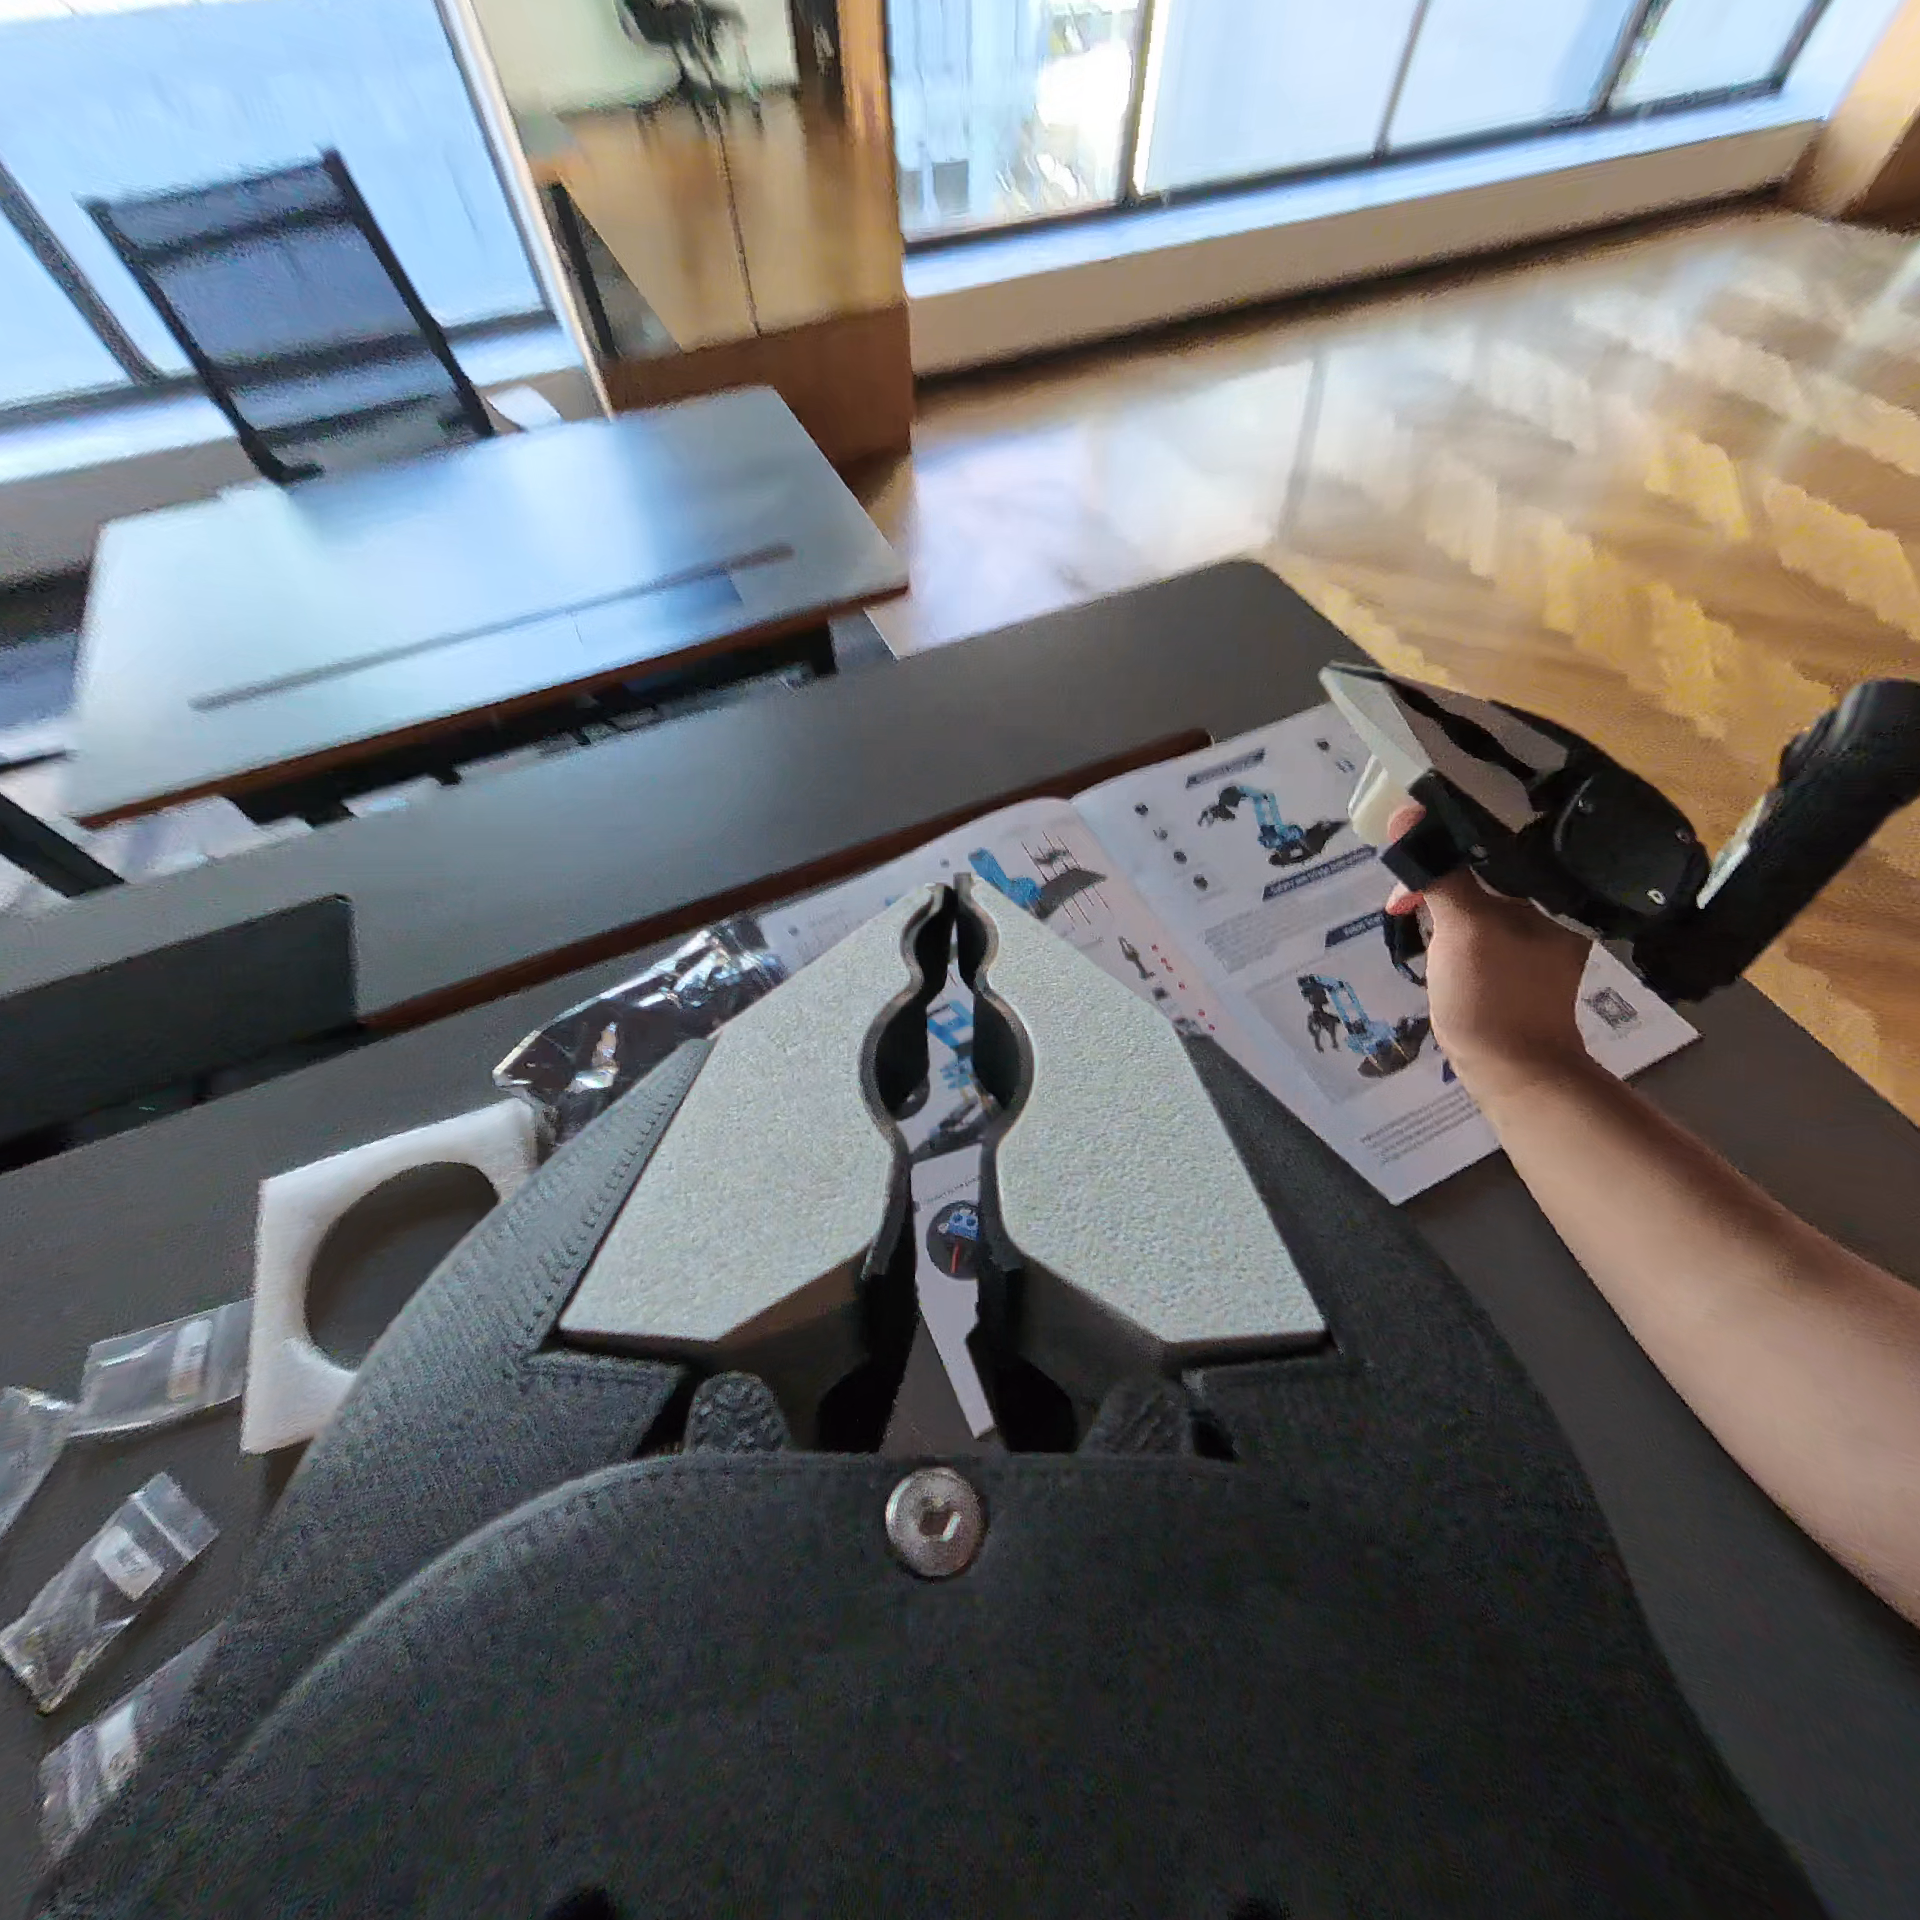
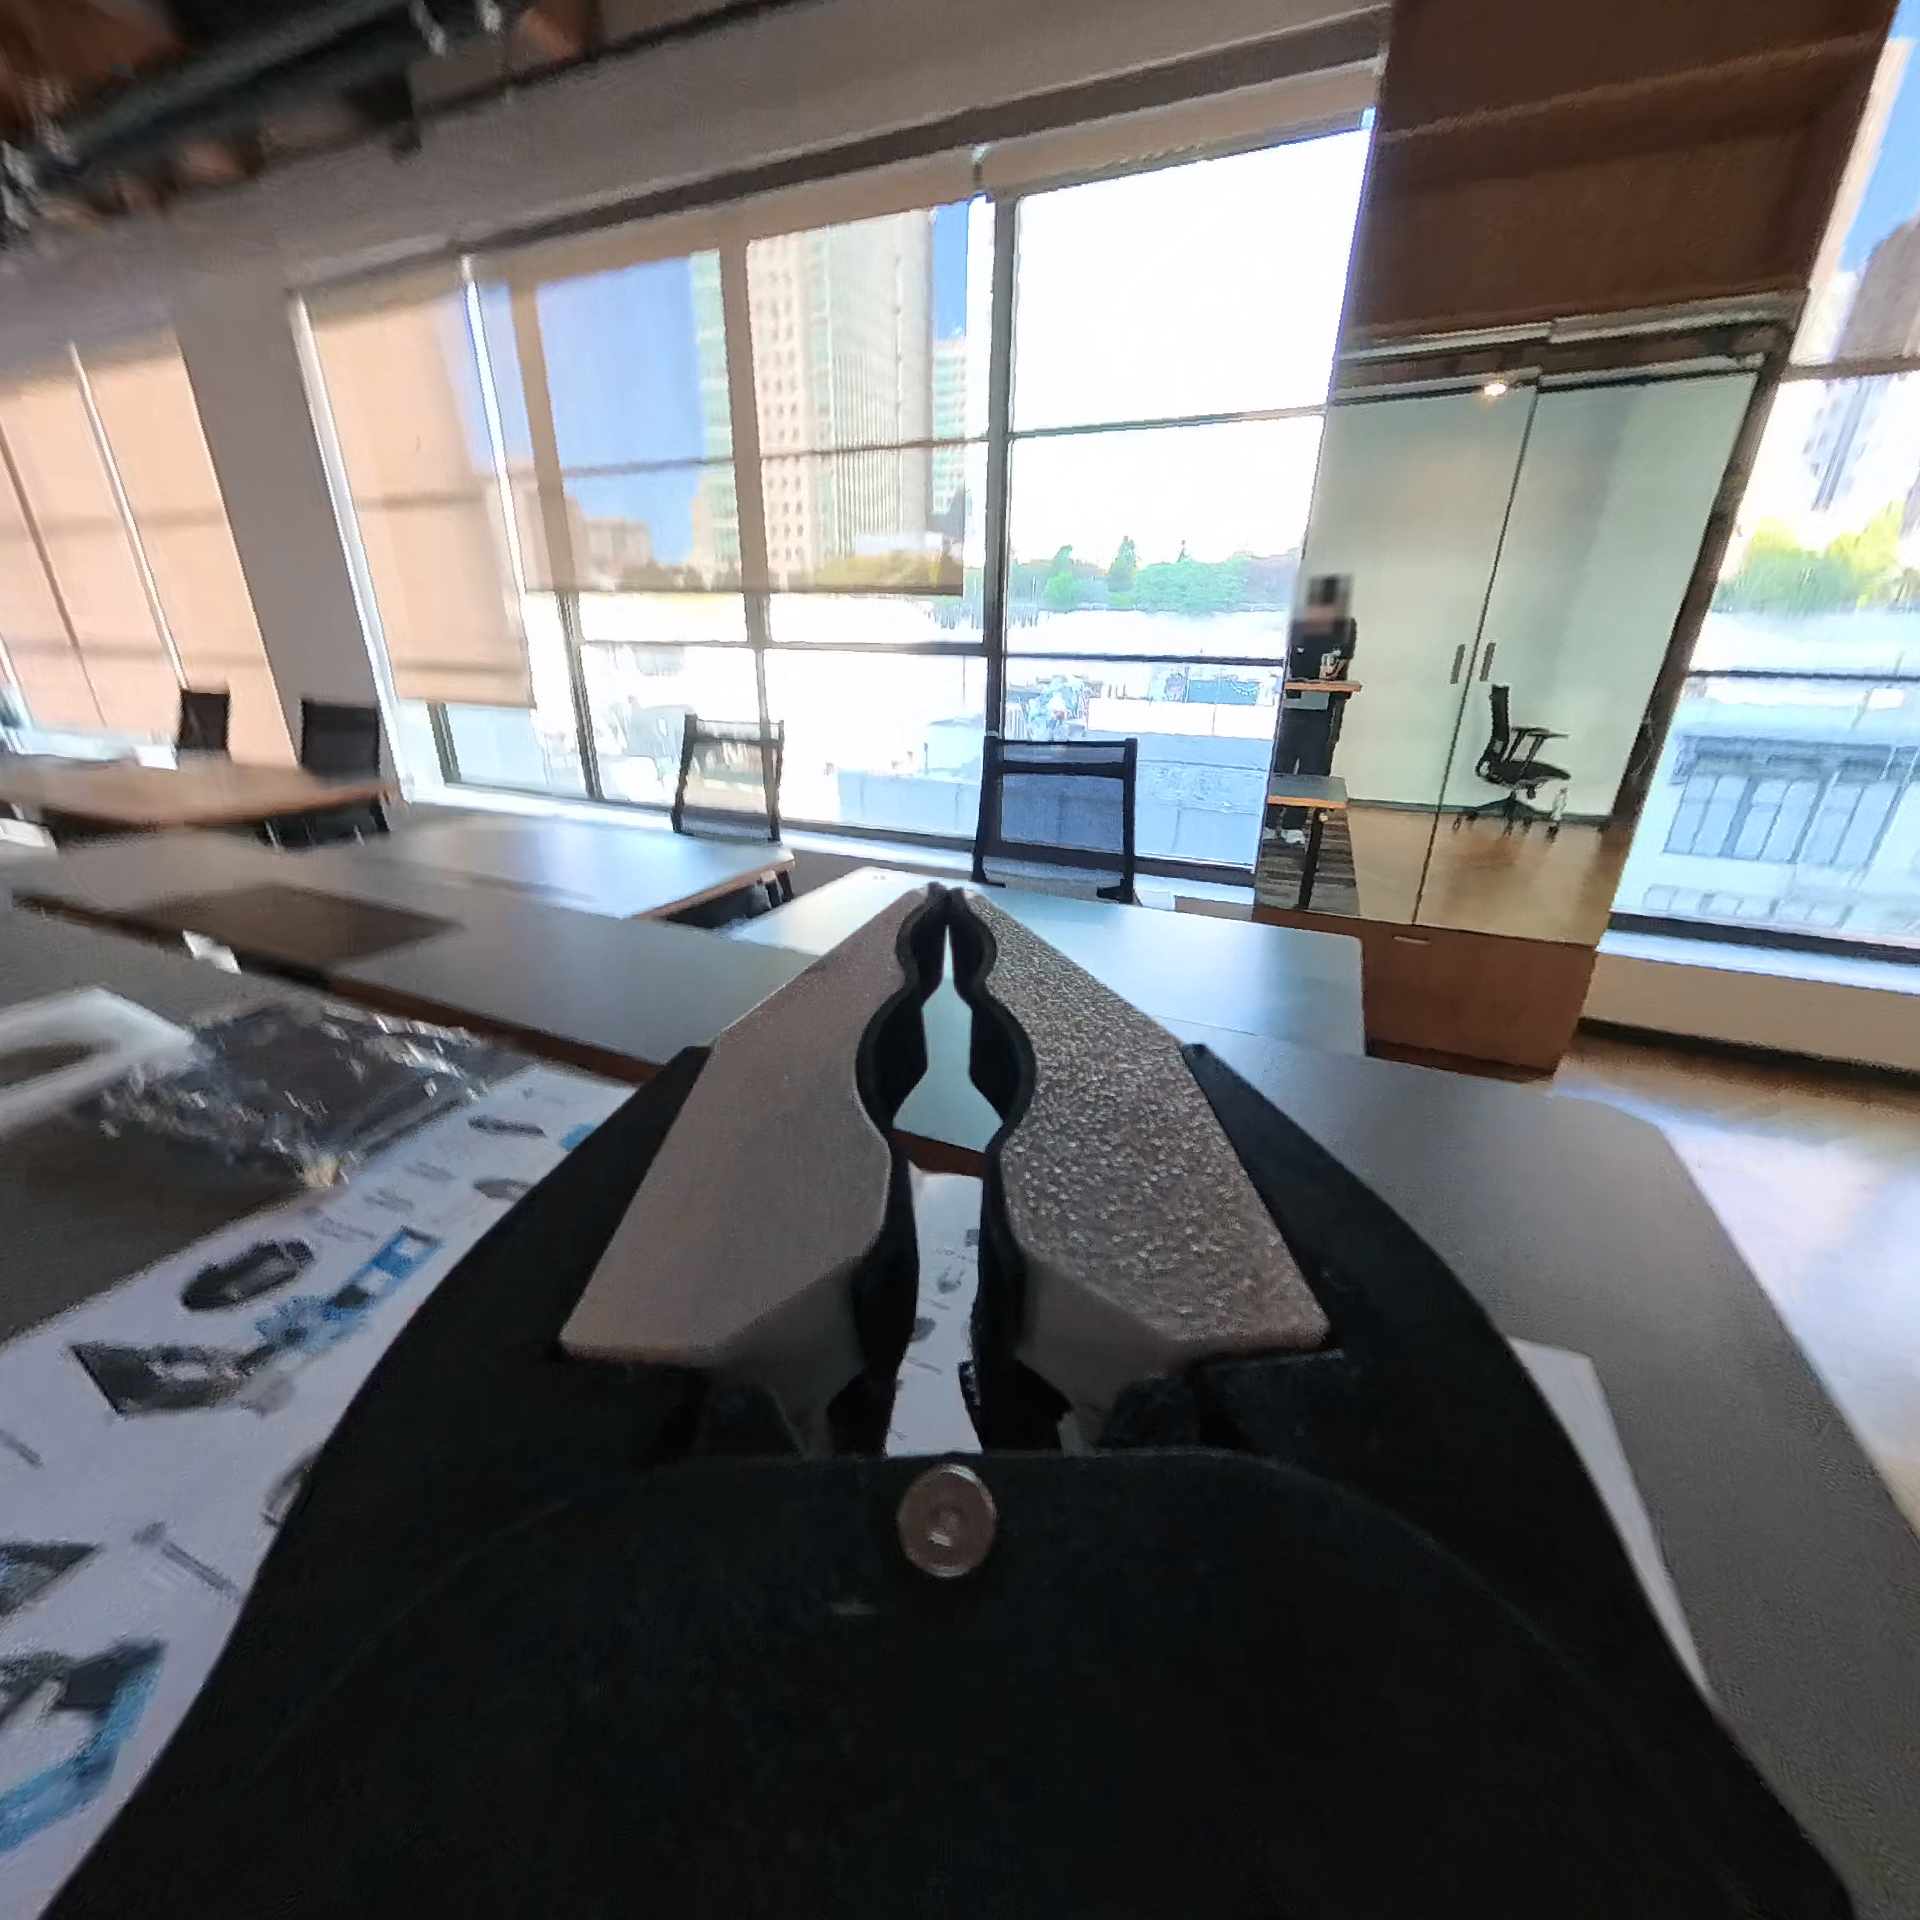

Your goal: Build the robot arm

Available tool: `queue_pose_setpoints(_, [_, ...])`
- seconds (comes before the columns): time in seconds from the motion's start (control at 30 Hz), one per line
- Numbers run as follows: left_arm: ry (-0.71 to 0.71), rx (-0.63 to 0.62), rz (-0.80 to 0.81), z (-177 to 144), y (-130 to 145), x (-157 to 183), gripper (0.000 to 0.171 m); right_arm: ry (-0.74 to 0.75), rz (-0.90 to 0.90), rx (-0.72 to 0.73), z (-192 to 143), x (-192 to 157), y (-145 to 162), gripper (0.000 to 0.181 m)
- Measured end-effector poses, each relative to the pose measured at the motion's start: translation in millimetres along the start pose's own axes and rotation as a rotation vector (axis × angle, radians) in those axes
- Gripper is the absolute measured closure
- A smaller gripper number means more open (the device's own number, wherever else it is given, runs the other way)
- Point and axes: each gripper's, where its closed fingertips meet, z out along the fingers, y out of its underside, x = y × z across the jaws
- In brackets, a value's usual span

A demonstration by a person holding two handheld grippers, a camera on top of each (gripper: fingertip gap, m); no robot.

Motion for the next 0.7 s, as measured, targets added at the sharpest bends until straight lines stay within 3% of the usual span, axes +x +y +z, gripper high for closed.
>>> queue_pose_setpoints(0.1, [-0.064, 0.048, 0.036, -24, -5, 15, 0.17, 0.014, 0.114, 0.085, -6, 7, -14, 0.181])
queue_pose_setpoints(0.27, [-0.112, 0.06, 0.071, -35, -3, 27, 0.168, 0.05, 0.092, 0.088, -6, 14, -16, 0.181])
queue_pose_setpoints(0.37, [-0.136, 0.06, 0.07, -32, -4, 18, 0.168, 0.051, 0.018, 0.145, -7, 5, -27, 0.181])
queue_pose_setpoints(0.7, [-0.126, 0.001, 0.056, -2, 10, -5, 0.168, 0.016, -0.194, 0.072, 22, -32, -16, 0.181])
